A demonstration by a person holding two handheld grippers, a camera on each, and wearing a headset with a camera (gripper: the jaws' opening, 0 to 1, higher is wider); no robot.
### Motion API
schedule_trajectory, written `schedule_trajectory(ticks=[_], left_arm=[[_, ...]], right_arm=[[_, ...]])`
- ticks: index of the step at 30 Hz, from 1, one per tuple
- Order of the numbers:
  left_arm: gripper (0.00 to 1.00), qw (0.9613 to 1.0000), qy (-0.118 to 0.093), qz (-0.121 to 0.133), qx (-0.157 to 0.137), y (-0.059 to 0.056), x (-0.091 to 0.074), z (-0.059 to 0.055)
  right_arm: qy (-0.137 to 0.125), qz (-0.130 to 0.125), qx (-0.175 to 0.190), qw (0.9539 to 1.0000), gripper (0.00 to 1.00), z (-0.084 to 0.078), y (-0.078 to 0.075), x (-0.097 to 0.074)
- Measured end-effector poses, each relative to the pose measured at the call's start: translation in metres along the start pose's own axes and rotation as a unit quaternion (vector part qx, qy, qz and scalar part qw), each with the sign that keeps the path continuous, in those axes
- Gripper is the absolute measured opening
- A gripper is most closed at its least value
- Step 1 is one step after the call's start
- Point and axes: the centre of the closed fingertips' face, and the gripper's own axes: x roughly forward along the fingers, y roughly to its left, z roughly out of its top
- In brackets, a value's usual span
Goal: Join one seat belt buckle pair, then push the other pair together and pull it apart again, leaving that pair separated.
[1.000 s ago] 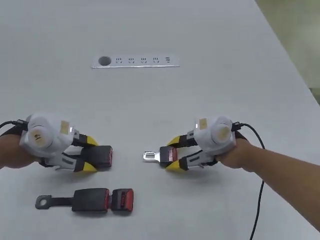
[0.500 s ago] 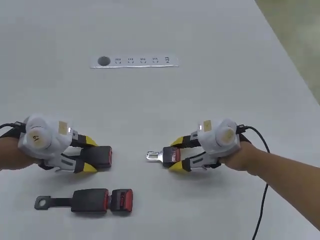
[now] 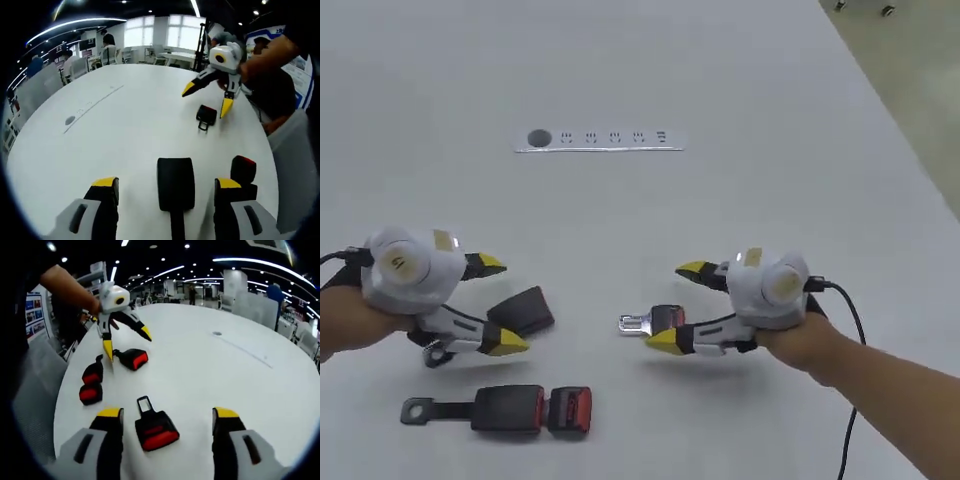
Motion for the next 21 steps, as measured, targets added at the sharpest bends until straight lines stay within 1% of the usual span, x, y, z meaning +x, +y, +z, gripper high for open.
schedule_trajectory(ticks=[1, 2, 4, 5, 6, 7, 9, 10, 11, 12, 14, 15, 17, 18, 19, 20, 21], left_arm=[[0.83, 0.9998, -0.005, 0.008, -0.017, 0.001, -0.004, 0.001], [0.85, 0.9996, -0.008, 0.013, -0.023, 0.001, -0.007, 0.001], [0.87, 0.9981, -0.032, 0.033, -0.041, 0.003, -0.016, 0.006], [0.89, 0.9963, -0.044, 0.045, -0.058, 0.004, -0.021, 0.008], [0.92, 0.9948, -0.051, 0.053, -0.070, 0.005, -0.025, 0.009], [0.93, 0.9921, -0.062, 0.064, -0.088, 0.006, -0.031, 0.009], [0.94, 0.9889, -0.075, 0.077, -0.103, 0.006, -0.040, 0.010], [0.94, 0.9876, -0.077, 0.086, -0.105, 0.005, -0.046, 0.008], [0.94, 0.9863, -0.079, 0.093, -0.112, 0.005, -0.050, 0.006], [0.95, 0.9835, -0.085, 0.101, -0.124, 0.003, -0.056, 0.005], [0.96, 0.9830, -0.088, 0.102, -0.125, -0.002, -0.062, 0.004], [0.97, 0.9818, -0.091, 0.112, -0.124, -0.004, -0.070, 0.003], [0.98, 0.9773, -0.104, 0.122, -0.138, -0.009, -0.082, 0.002], [0.99, 0.9744, -0.111, 0.130, -0.146, -0.012, -0.090, 0.000], [1.00, 0.9738, -0.114, 0.133, -0.145, -0.015, -0.095, 0.000], [1.00, 0.9745, -0.115, 0.133, -0.139, -0.022, -0.101, -0.002], [1.00, 0.9749, -0.115, 0.134, -0.136, -0.026, -0.106, -0.003]], right_arm=[[-0.014, -0.016, 0.013, 0.9997, 0.77, 0.004, -0.002, -0.001], [-0.017, -0.028, 0.022, 0.9992, 0.79, 0.005, -0.004, -0.003], [-0.028, -0.053, 0.034, 0.9976, 0.82, 0.009, -0.007, -0.007], [-0.029, -0.057, 0.036, 0.9973, 0.82, 0.009, -0.006, -0.008], [-0.032, -0.067, 0.042, 0.9963, 0.83, 0.010, -0.005, -0.010], [-0.034, -0.075, 0.041, 0.9957, 0.85, 0.011, -0.005, -0.012], [-0.033, -0.100, 0.031, 0.9940, 0.86, 0.013, -0.005, -0.016], [-0.040, -0.111, 0.035, 0.9924, 0.86, 0.016, -0.003, -0.019], [-0.051, -0.116, 0.047, 0.9909, 0.87, 0.019, -0.002, -0.020], [-0.055, -0.115, 0.052, 0.9904, 0.89, 0.021, 0.001, -0.021], [-0.053, -0.123, 0.051, 0.9897, 0.90, 0.024, 0.007, -0.025], [-0.057, -0.129, 0.047, 0.9889, 0.91, 0.026, 0.010, -0.027], [-0.060, -0.134, 0.046, 0.9881, 0.93, 0.030, 0.017, -0.031], [-0.062, -0.137, 0.042, 0.9878, 0.93, 0.032, 0.020, -0.033], [-0.065, -0.140, 0.040, 0.9873, 0.93, 0.034, 0.022, -0.035], [-0.068, -0.141, 0.041, 0.9869, 0.93, 0.036, 0.026, -0.038], [-0.071, -0.140, 0.043, 0.9867, 0.93, 0.038, 0.030, -0.040]])
